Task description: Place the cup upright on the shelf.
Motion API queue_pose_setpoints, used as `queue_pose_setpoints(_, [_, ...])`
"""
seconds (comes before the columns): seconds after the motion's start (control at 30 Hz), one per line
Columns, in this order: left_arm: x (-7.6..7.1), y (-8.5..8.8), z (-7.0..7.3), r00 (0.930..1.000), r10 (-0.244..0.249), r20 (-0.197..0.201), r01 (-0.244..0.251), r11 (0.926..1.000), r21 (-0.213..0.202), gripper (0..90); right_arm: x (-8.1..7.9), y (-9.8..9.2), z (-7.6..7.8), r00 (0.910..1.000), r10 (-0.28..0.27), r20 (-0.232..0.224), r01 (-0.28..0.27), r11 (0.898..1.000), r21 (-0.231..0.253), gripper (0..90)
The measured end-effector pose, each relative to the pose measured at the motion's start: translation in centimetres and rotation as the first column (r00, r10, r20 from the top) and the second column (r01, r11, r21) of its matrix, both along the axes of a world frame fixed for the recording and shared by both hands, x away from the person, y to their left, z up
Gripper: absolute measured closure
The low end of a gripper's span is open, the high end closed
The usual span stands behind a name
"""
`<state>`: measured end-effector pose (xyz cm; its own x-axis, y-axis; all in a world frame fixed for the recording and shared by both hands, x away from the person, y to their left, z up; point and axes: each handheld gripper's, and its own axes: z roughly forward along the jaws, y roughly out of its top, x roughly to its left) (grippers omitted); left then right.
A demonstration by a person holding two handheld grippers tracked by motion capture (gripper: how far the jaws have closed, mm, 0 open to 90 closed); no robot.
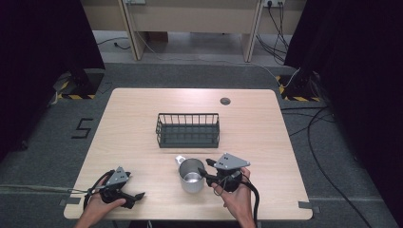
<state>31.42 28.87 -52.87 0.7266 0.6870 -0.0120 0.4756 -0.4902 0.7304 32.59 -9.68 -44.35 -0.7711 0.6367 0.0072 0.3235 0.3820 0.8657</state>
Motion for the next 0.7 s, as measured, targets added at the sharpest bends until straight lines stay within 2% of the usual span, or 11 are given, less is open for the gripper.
queue_pose_setpoints(0.23, [0.0,0.0,0.0,1.0000,0.000,0.000,0.000,1.0000,-0.001,0.0,0.9,0.7,-0.5,0.9999,0.003,-0.012,-0.004,1.000,-0.019,70.1])
queue_pose_setpoints(0.43, [0.0,0.0,0.0,1.0000,0.000,0.000,0.000,1.0000,0.000,0.0,1.4,1.2,-0.2,0.9997,0.015,0.021,-0.013,0.997,-0.081,78.0])
queue_pose_setpoints(0.57, [0.0,0.0,0.0,1.0000,0.000,-0.001,0.000,1.0000,0.000,0.0,2.1,1.5,0.1,0.9983,0.051,0.026,-0.048,0.991,-0.123,82.8])
queue_pose_setpoints(0.67, [0.0,0.0,0.0,1.0000,-0.001,0.000,0.001,1.0000,0.000,0.0,2.5,1.6,0.2,0.9973,0.069,0.024,-0.065,0.989,-0.136,84.4])
queue_pose_setpoints(0.7, [0.0,0.0,0.0,1.0000,0.000,0.000,0.000,1.0000,0.000,0.0,2.9,1.7,0.3,0.9955,0.092,0.022,-0.088,0.986,-0.142,85.4])
